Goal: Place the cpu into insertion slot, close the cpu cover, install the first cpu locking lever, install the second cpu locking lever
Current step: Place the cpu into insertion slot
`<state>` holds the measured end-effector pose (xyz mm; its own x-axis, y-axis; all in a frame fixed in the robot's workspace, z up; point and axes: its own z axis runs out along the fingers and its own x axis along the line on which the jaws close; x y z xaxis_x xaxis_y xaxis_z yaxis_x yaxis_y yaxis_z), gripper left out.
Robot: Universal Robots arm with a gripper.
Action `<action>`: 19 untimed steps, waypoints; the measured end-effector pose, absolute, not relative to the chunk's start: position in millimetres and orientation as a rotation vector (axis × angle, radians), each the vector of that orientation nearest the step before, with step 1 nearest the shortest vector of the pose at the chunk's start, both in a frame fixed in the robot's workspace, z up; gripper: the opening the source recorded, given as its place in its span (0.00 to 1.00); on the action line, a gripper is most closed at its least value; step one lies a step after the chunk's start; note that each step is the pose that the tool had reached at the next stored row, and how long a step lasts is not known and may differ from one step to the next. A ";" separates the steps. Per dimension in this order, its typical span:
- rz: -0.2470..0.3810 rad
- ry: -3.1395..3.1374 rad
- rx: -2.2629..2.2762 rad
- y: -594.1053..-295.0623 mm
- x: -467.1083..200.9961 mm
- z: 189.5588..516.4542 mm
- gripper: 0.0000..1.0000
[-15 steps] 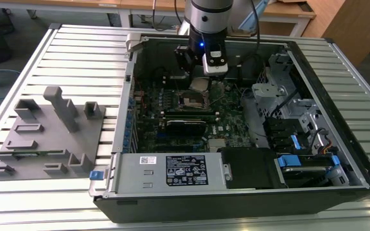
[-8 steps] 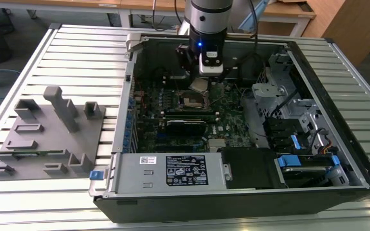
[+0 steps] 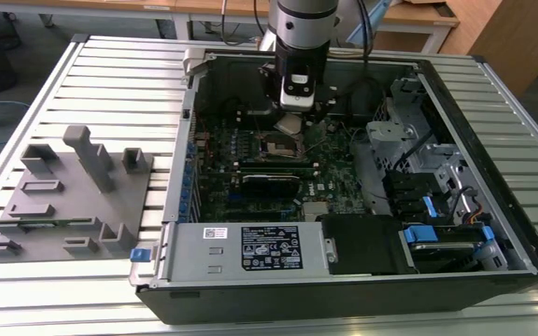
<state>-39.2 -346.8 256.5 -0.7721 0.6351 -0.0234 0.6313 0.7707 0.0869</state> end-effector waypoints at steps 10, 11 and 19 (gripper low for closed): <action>0.107 2.829 1.227 -346.9 -39.2 256.4 0.54; 0.107 2.828 1.228 -346.8 -39.2 256.3 0.54; 0.103 2.766 1.356 -346.8 -39.2 255.6 0.54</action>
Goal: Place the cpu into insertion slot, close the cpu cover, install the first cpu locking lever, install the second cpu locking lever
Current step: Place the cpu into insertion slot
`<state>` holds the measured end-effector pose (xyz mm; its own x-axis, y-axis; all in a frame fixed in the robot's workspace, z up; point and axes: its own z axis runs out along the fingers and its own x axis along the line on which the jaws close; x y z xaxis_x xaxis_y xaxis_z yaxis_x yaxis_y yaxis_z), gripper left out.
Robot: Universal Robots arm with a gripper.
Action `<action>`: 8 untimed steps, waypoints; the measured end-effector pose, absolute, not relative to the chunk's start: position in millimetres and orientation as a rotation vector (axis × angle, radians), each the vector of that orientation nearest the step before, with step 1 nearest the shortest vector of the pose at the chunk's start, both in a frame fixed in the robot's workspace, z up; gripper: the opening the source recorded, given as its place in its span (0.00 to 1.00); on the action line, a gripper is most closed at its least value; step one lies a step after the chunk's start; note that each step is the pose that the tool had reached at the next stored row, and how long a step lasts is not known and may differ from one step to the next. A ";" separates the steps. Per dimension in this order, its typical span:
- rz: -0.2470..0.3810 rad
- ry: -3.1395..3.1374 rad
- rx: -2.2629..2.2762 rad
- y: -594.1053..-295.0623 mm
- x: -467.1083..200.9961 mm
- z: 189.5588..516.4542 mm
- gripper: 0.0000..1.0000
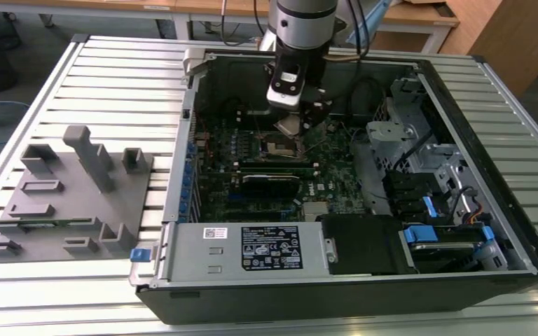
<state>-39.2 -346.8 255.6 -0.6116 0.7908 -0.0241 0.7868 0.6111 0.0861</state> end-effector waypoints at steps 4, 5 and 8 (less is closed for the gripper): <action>0.099 2.713 1.453 -346.8 -39.2 255.2 0.54; 0.099 2.700 1.477 -346.8 -39.2 255.1 0.54; 0.096 2.657 1.550 -346.8 -39.2 254.8 0.54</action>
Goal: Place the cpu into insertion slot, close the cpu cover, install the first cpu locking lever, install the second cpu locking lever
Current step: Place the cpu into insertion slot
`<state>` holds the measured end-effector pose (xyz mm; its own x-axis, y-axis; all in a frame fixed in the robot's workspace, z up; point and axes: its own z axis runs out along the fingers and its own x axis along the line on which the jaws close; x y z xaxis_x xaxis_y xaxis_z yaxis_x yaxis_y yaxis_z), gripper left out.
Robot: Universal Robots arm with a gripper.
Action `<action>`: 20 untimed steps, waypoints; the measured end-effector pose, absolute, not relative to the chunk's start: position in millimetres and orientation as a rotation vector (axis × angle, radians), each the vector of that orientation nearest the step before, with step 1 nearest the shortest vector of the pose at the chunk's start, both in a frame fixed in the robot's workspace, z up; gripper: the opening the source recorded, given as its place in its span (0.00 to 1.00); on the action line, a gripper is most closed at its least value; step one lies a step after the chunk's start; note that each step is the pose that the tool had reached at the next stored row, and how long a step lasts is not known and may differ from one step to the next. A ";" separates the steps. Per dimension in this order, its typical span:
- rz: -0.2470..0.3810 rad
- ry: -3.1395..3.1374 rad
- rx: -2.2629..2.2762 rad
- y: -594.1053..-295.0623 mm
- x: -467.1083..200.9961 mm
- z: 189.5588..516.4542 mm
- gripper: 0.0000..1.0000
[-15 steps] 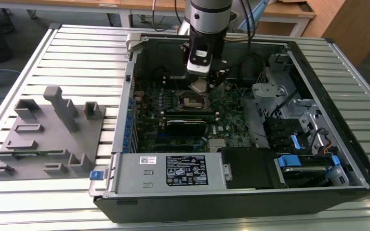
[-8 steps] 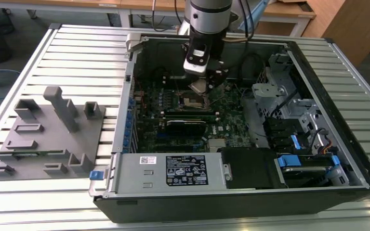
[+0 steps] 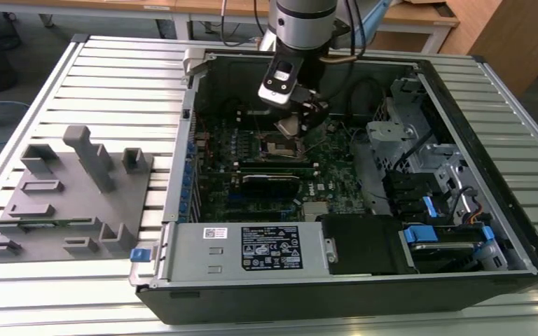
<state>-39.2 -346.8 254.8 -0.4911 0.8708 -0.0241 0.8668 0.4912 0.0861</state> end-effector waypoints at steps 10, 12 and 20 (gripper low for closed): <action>0.086 2.501 1.781 -346.8 -39.2 253.9 0.54; 0.084 2.467 1.827 -346.8 -39.2 253.7 0.54; 0.076 2.325 1.999 -346.8 -39.2 253.5 0.54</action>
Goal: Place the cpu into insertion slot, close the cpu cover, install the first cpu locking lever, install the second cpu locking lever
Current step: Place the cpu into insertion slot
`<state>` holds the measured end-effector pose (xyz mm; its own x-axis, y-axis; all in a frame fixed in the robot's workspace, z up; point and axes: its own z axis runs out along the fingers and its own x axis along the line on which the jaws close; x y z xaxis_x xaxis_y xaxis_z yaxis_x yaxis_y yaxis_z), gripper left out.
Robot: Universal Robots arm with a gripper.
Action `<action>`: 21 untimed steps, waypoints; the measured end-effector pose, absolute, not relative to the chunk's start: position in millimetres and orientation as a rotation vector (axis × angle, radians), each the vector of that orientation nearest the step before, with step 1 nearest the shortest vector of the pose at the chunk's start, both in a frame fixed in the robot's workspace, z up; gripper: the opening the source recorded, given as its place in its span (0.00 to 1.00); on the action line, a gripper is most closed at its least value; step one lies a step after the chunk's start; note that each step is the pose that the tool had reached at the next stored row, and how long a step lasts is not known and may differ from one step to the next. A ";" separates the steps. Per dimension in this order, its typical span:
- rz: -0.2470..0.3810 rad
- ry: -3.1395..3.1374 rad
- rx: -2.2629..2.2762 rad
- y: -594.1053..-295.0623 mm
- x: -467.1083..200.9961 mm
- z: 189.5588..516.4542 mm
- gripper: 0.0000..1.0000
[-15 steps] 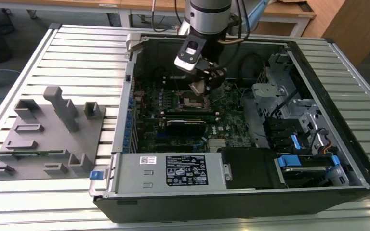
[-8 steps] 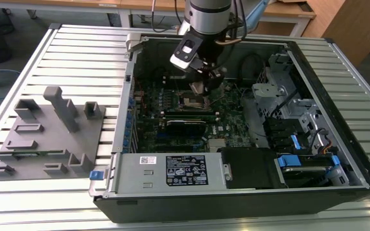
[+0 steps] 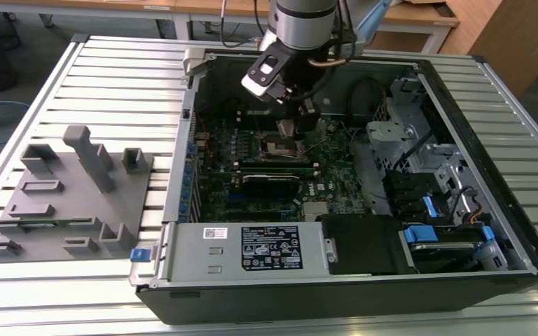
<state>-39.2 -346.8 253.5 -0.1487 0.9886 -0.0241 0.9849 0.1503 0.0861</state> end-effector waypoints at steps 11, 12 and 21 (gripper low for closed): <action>0.066 2.157 2.174 -346.9 -39.2 253.5 0.54; 0.066 2.157 2.174 -346.8 -39.2 253.5 0.54; 0.085 2.178 2.169 -346.8 -39.3 251.5 0.54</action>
